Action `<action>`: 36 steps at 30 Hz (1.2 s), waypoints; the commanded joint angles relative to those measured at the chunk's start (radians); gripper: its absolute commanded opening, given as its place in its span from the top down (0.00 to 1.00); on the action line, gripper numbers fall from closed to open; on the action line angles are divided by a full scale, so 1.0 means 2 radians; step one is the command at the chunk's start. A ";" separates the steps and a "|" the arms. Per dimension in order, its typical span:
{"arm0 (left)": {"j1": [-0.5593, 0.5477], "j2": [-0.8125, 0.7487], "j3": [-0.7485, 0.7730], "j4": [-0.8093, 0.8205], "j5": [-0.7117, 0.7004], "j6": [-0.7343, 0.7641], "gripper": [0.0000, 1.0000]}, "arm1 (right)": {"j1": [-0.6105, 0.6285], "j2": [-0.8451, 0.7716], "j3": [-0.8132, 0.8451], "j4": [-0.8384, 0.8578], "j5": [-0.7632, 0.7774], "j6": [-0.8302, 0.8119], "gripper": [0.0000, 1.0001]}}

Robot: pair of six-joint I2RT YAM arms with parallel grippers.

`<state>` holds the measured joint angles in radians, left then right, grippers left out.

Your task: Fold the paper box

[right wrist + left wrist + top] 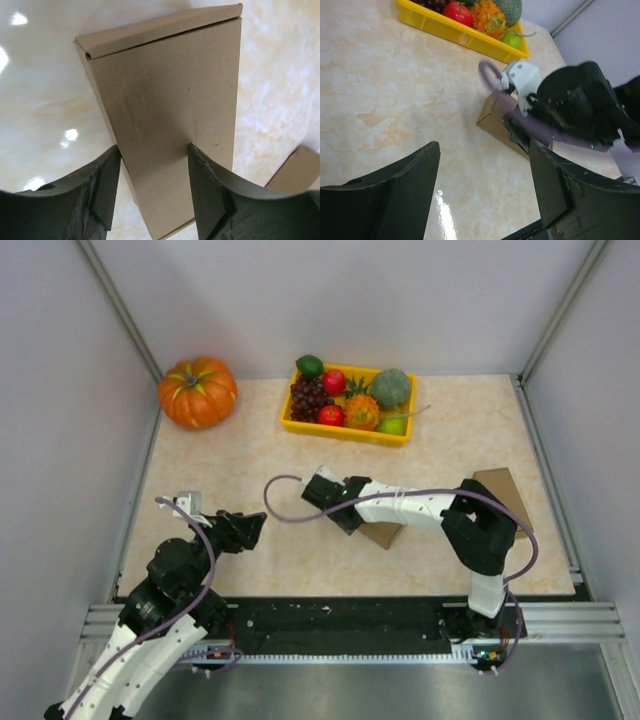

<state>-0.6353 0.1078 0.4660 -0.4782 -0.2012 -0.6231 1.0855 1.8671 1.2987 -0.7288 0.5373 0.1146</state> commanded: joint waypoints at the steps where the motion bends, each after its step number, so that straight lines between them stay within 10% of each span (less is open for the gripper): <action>1: 0.002 0.004 0.022 0.016 -0.001 0.022 0.24 | -0.106 0.016 -0.016 -0.073 -0.027 0.106 0.49; 18: 0.001 0.034 0.045 0.043 0.017 0.052 0.24 | -0.353 -0.104 -0.144 -0.060 -0.058 0.104 0.44; 29: 0.001 0.040 0.045 0.047 0.023 0.052 0.24 | -0.362 -0.127 -0.142 -0.071 -0.031 0.122 0.43; 36: 0.002 0.064 0.052 0.057 0.037 0.042 0.14 | -0.240 -0.284 -0.027 -0.111 0.047 0.126 0.10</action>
<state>-0.6353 0.2028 0.5259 -0.4225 -0.1562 -0.5335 0.4412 1.5131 1.0588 -0.8742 0.5415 0.3302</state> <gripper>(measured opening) 0.833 0.836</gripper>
